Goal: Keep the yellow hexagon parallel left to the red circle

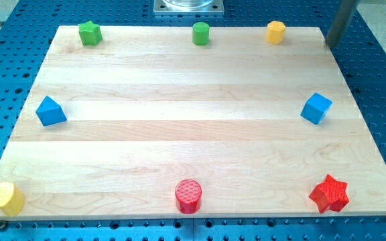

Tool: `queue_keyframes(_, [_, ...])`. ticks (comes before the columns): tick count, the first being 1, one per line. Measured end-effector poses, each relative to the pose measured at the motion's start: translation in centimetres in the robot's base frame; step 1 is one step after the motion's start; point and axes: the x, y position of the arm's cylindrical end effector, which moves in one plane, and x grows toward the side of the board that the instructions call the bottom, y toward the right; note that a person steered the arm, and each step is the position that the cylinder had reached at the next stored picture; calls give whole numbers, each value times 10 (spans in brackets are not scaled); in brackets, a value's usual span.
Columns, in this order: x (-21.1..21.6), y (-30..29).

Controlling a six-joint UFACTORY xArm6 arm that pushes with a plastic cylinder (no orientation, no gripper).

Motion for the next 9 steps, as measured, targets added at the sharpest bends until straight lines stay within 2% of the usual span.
queue_keyframes(1, [-38,-10])
queue_keyframes(3, [-34,-118])
queue_keyframes(4, [55,-192])
queue_keyframes(5, [84,-213])
queue_keyframes(6, [58,-143])
queue_keyframes(7, [23,-159])
queue_keyframes(8, [14,-210])
queue_keyframes(9, [16,-232])
